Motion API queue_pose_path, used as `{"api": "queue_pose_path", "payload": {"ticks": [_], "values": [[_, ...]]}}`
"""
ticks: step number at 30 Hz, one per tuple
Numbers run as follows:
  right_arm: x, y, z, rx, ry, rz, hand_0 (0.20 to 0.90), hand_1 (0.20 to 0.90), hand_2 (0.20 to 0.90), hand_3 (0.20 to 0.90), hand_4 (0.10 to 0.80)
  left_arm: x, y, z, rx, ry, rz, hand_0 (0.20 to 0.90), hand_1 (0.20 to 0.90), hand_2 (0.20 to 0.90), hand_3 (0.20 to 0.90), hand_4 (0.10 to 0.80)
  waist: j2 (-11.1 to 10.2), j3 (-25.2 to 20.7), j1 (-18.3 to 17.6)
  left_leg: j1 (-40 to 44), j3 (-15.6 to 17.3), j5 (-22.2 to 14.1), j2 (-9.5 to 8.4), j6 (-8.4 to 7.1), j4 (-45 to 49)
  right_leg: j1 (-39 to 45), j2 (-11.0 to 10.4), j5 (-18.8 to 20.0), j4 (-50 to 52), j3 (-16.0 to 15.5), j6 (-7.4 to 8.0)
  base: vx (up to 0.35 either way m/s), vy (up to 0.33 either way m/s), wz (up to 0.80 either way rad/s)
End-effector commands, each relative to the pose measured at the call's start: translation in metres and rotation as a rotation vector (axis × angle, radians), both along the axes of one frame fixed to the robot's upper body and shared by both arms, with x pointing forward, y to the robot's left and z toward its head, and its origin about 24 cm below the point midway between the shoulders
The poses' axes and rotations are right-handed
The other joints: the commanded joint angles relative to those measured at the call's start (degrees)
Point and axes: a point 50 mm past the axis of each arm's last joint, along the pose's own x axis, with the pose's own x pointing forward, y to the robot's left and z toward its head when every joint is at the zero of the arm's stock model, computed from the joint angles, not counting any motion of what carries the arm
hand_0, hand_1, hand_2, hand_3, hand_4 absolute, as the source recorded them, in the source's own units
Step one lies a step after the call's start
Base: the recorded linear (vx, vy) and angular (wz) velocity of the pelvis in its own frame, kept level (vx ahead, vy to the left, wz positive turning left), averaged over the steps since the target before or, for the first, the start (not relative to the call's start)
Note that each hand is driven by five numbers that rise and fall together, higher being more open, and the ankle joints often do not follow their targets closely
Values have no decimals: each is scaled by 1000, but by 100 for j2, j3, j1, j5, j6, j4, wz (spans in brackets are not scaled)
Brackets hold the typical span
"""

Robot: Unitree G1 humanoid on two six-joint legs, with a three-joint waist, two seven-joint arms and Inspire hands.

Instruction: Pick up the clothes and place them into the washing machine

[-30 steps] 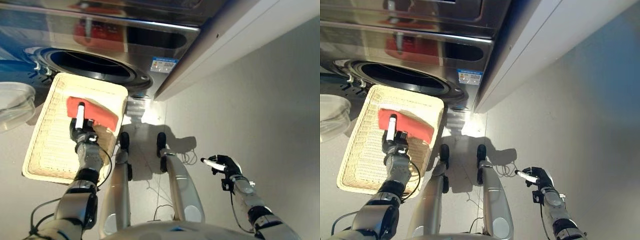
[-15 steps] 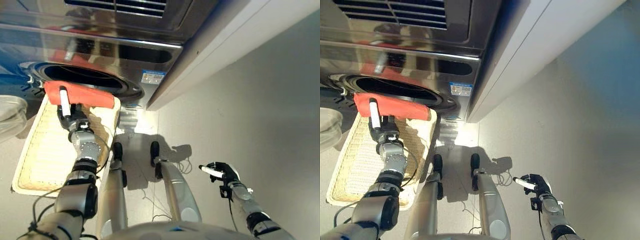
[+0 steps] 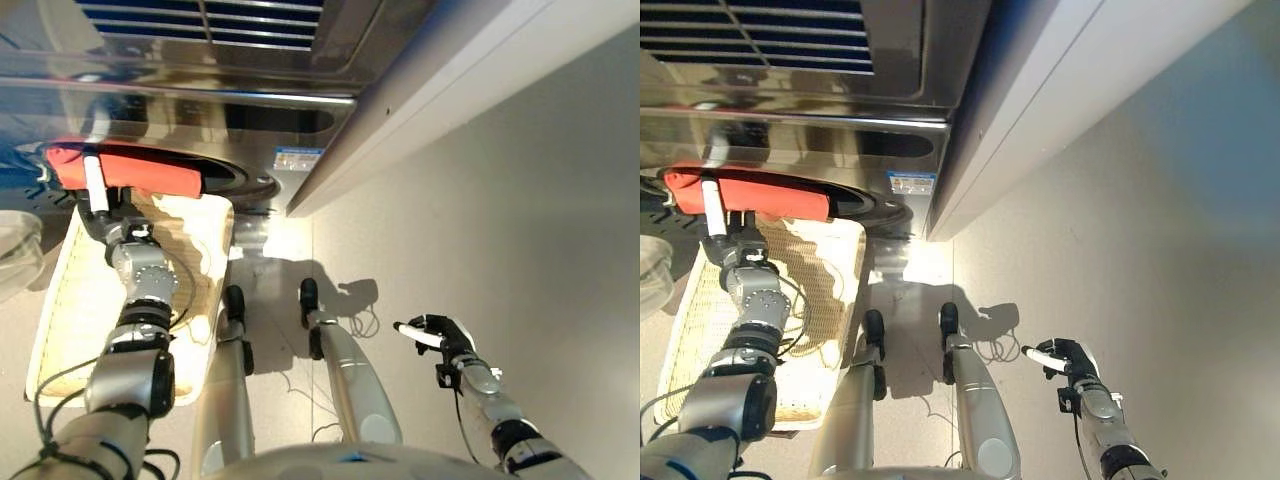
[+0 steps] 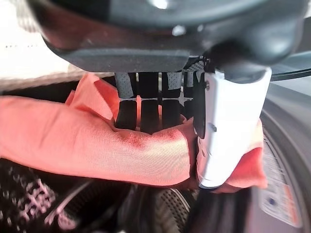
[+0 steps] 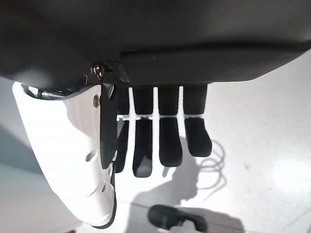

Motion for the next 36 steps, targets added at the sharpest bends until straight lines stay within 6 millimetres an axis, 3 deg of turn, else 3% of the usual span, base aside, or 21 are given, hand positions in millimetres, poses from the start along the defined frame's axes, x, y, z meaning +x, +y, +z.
{"api": "queue_pose_path", "payload": {"ticks": [1, 10, 26, 33, 36], "values": [[-26, -44, 7, -109, 41, -77, 900, 900, 900, 900, 800, 13, 30, 77, 181, -148, 56, 200, 200, 200, 200, 300, 10, -321, -260, -365, -117, -632, -33, -242, 547, 231, -4, 452, -739, 67, 204, 143, 48, -9], [-11, -32, 14, -71, -29, -44, 900, 900, 900, 900, 800, 19, 32, 79, 170, -92, 42, 200, 200, 200, 200, 300, -149, -241, -424, -567, -68, -633, 7, -231, 618, 114, 19, 643, -937, 177, 232, -7, 18, -9], [-3, -20, 17, -39, -77, -29, 900, 900, 900, 900, 800, 23, 43, 109, 203, -105, 60, 200, 200, 200, 200, 300, -535, -159, -675, -1122, -118, -837, 149, -209, 1132, -187, 180, 804, -1022, 224, 241, -2, -12, -8], [-3, -18, 16, -29, -77, -21, 900, 900, 900, 900, 800, 17, 52, 118, 216, -126, 117, 200, 200, 200, 200, 300, -527, -241, -679, -1069, -122, -879, 163, -212, 1094, -155, 182, 860, -1133, 255, 241, 28, 4, -5], [-4, -18, 16, -33, -77, -14, 900, 900, 900, 900, 800, 7, 65, 126, 234, -114, 198, 200, 200, 200, 200, 300, -488, -334, -667, -985, -132, -872, 153, -224, 981, -90, 168, 914, -1224, 266, 246, 22, 14, -4]]}}
